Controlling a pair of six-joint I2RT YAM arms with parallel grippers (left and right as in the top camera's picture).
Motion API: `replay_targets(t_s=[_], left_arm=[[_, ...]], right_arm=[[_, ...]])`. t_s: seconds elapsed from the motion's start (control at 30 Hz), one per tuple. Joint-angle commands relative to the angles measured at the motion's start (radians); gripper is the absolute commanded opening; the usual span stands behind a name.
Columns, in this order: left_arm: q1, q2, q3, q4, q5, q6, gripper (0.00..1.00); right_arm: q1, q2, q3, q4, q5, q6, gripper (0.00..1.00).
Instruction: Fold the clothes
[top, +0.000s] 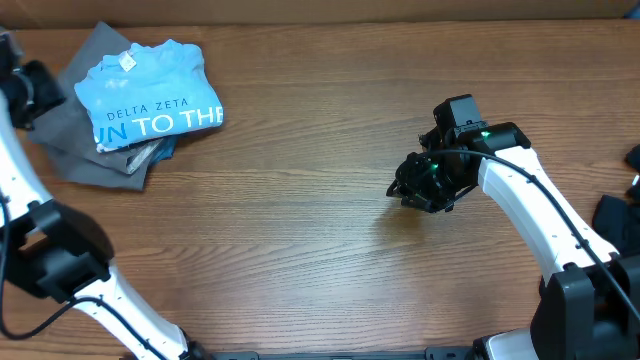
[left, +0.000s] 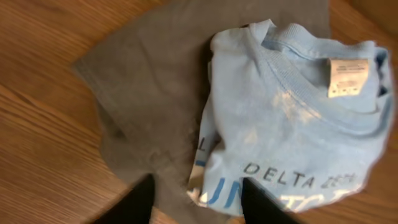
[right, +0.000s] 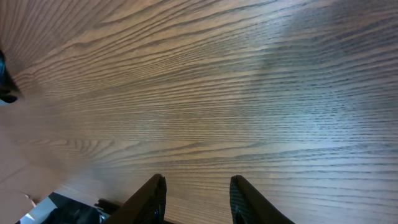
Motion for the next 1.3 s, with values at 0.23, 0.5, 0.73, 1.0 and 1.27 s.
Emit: replay_targets(t_s=[0.23,0.5,0.73,1.0,1.27], left_arm=[[-0.100,0.004,-0.135,0.044,0.137,0.183,0.04],[-0.079,0.035,-0.351,0.168,-0.090,-0.040,0.08],[-0.019,0.016,-0.238,0.098,-0.023,-0.080,0.19],[-0.006,-0.073,0.120,-0.137,0.161,0.036,0.34],[-0.211,-0.360,0.205,-0.291,0.061,0.107,0.47]], right_arm=[[-0.002,-0.006,0.010,0.021,0.026,-0.004,0.37],[-0.002,-0.006,0.010,0.019,0.026,-0.009,0.38],[-0.002,-0.015,0.011,0.042,0.063,-0.110,0.37],[-0.002,-0.134,0.131,0.045,0.124,-0.189,0.42],[-0.002,-0.323,0.357,0.049,0.131,-0.218,0.59]])
